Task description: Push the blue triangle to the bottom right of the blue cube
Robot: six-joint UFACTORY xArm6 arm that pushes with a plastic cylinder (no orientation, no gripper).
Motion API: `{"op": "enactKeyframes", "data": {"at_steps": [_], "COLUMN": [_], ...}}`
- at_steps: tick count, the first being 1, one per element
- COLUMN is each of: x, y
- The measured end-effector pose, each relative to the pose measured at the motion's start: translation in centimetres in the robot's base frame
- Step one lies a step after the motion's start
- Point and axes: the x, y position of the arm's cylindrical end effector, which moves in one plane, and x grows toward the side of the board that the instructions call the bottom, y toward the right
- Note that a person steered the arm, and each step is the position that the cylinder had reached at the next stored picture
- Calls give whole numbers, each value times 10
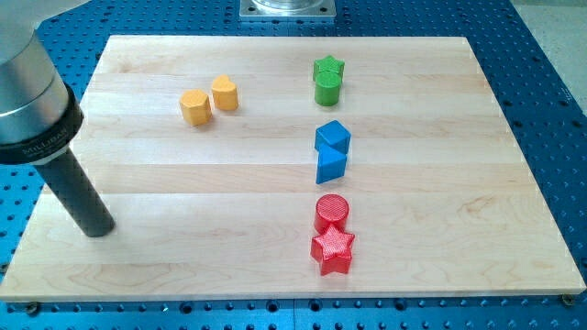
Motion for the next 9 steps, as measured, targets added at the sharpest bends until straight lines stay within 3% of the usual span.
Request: {"op": "enactKeyframes", "data": {"at_steps": [1,2,3,4,5,6,8,9], "x": [0,-47,-131,-118,-72,-67,-57,-11], "y": [0,35,66,125,187,244,292,344]}}
